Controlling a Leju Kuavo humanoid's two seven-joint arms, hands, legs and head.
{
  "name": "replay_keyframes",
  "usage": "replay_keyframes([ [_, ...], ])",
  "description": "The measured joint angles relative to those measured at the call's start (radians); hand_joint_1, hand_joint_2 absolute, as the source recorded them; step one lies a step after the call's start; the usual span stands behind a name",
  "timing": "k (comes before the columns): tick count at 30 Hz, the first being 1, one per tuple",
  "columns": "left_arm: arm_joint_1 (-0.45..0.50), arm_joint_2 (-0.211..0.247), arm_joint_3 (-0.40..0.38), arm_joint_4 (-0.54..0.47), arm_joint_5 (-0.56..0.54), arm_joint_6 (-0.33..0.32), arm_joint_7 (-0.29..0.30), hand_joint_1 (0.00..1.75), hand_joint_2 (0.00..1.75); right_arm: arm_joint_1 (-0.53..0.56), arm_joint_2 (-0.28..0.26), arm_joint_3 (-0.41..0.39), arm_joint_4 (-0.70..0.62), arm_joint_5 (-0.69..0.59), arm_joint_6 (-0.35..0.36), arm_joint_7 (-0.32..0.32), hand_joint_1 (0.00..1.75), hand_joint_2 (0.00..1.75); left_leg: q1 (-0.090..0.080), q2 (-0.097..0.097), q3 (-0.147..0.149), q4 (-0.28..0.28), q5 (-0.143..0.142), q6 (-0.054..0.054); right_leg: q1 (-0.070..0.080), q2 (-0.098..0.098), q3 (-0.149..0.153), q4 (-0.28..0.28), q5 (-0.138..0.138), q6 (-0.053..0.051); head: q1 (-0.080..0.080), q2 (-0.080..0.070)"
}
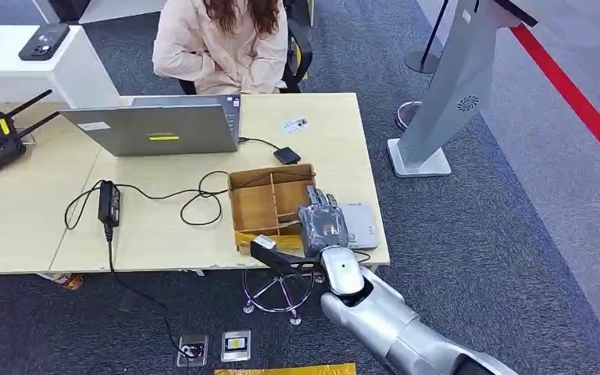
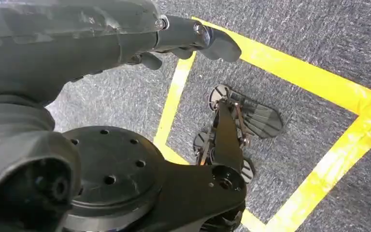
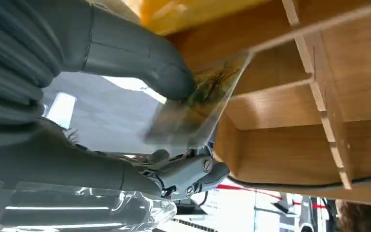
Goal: Pass the card to the sensor for recognition and then transmit it.
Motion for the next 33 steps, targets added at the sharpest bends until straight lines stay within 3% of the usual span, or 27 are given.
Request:
replay_keyframes([
  [17, 0.000, 0.000, 0.000, 0.000, -0.006, -0.006, 0.006, 0.00, 0.00, 0.000, 0.000, 0.000, -0.010, -0.025, 0.028, -0.004, 1.75, 1.75, 0.000, 0.000, 0.001, 0.000, 0.000, 0.000, 0.000, 0.001, 0.000, 0.000, 0.000, 0.000, 0.000, 0.000],
  [25, 0.000, 0.000, 0.000, 0.000, -0.009, -0.006, 0.008, 0.00, 0.00, 0.002, -0.001, 0.000, -0.015, -0.022, 0.008, -0.001, 1.75, 1.75, 0.000, 0.000, 0.001, 0.000, 0.000, 0.000, 0.000, 0.001, 0.000, 0.000, 0.000, 0.000, 0.000, 0.000],
  [33, 0.000, 0.000, 0.000, 0.000, -0.014, -0.006, 0.008, 0.00, 0.00, -0.006, -0.018, -0.001, -0.133, 0.017, 0.027, 0.044, 1.75, 1.75, 0.000, 0.000, 0.000, 0.000, 0.000, 0.000, 0.000, 0.001, 0.000, 0.000, 0.000, 0.000, 0.000, 0.000],
])
